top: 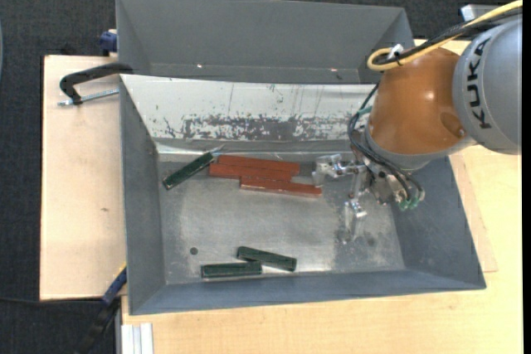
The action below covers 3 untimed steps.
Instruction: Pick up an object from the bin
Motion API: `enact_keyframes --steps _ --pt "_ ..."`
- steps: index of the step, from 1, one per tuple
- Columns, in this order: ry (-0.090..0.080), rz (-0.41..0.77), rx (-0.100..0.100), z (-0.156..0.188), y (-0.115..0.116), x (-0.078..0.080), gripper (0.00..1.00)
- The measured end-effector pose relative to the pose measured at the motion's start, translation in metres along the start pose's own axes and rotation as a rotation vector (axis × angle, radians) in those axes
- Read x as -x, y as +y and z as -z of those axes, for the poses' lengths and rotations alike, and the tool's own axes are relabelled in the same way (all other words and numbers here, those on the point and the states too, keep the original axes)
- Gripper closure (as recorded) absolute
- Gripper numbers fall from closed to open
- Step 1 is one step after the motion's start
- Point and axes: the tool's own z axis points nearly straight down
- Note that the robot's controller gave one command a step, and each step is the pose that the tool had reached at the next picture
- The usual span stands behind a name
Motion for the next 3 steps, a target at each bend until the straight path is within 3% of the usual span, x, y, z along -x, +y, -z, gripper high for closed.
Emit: enact_keyframes --steps 1,2,3 --pt "0.0 -0.179 0.001 -0.025 0.041 0.018 0.0" --pt "-0.007 -0.102 0.001 -0.049 0.037 0.051 0.0" --pt "-0.007 -0.025 0.0 -0.057 0.025 0.061 0.0"
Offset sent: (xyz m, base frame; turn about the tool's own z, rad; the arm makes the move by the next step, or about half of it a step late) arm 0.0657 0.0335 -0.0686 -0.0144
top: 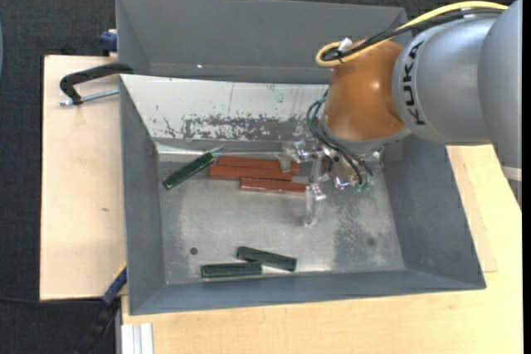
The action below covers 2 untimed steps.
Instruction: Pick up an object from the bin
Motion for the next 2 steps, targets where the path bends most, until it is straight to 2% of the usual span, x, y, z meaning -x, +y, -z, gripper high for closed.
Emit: enact_keyframes --steps 1,2 --pt "-0.011 -0.19 -0.002 -0.0049 0.0033 0.0234 1.0" --pt "-0.011 -0.19 -0.002 -0.0049 0.0032 0.0234 1.0"
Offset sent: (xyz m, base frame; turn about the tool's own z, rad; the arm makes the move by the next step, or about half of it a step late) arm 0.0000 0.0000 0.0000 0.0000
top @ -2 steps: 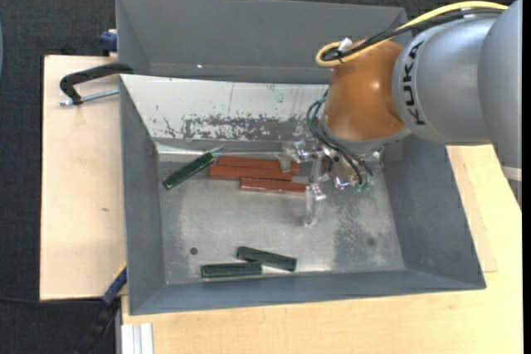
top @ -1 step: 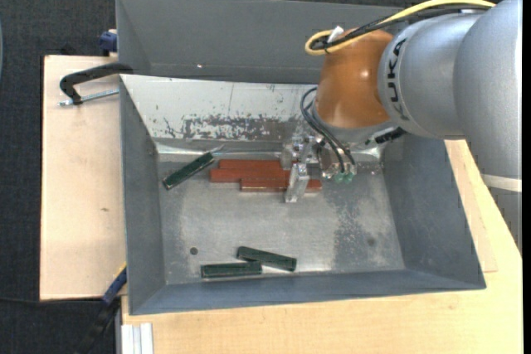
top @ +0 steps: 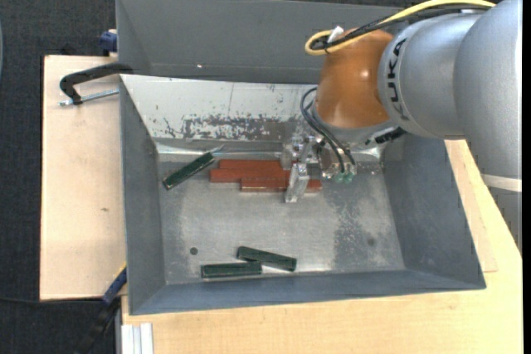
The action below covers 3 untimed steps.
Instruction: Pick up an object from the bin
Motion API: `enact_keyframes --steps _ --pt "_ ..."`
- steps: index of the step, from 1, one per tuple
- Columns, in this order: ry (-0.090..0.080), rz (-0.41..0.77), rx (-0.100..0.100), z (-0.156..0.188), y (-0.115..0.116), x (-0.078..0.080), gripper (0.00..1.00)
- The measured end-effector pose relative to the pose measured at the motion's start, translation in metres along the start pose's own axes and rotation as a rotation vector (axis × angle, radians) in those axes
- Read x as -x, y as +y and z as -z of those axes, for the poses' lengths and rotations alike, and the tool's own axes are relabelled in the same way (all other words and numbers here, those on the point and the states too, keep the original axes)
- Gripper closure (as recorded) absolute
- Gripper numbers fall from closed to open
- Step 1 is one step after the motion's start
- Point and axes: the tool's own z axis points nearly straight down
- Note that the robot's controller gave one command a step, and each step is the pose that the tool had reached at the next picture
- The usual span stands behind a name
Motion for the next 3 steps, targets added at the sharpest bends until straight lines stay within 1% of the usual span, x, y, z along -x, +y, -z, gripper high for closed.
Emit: enact_keyframes --steps 1,2,3 --pt "0.0 0.001 0.0 0.0 0.0 0.0 1.0" --pt "-0.012 0.203 0.004 0.002 -0.009 -0.004 1.0" --pt "0.01 0.079 0.002 0.151 0.071 -0.009 1.0"
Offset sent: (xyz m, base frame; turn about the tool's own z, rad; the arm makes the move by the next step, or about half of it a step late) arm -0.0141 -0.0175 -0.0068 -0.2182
